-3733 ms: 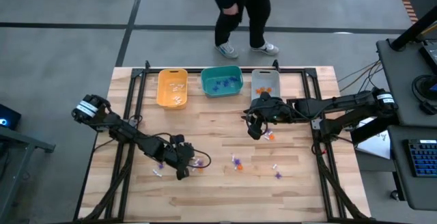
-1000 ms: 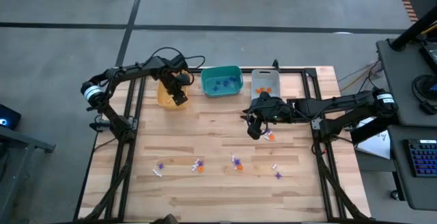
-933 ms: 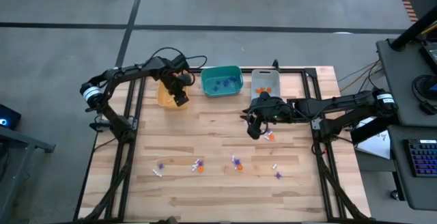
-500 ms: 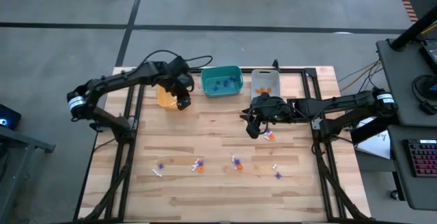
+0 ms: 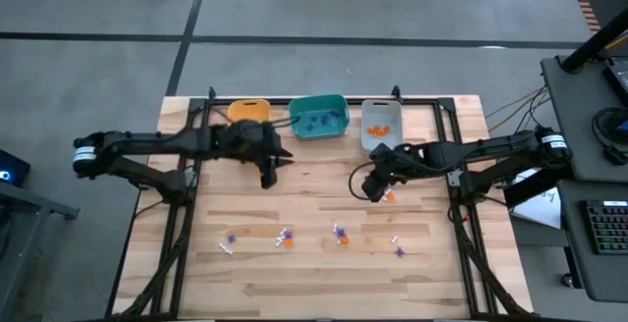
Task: Sort Halloween decoration
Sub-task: Put the violet spider toy into the green bin
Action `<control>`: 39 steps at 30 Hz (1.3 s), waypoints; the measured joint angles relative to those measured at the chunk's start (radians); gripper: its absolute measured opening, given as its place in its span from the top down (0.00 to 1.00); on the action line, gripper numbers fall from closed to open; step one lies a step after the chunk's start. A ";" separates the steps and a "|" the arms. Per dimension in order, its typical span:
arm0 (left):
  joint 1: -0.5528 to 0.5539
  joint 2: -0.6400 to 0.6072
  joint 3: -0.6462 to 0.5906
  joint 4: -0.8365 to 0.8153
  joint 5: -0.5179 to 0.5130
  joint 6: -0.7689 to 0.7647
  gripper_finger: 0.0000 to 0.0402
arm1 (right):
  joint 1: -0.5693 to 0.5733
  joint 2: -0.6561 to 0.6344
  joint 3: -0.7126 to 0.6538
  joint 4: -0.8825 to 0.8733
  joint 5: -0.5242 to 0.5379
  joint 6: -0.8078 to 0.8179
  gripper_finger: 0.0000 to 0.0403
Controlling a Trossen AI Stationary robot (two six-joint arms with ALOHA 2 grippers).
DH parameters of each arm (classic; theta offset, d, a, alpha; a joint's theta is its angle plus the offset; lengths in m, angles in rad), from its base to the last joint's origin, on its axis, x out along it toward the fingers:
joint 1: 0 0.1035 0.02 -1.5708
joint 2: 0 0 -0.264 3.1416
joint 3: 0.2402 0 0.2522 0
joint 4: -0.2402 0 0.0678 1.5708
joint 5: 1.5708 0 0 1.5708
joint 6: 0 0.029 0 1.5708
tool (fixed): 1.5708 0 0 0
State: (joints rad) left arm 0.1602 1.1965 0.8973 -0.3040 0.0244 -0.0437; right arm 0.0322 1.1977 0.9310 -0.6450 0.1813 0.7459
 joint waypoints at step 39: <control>-0.114 -0.005 -0.210 0.398 -0.042 -0.044 0.83 | -0.064 0.422 0.042 -0.262 -0.048 0.019 0.74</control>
State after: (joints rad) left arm 0.0463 1.1915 0.6868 0.0940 -0.0174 -0.0879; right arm -0.0314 1.6198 0.9733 -0.9073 0.1335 0.7644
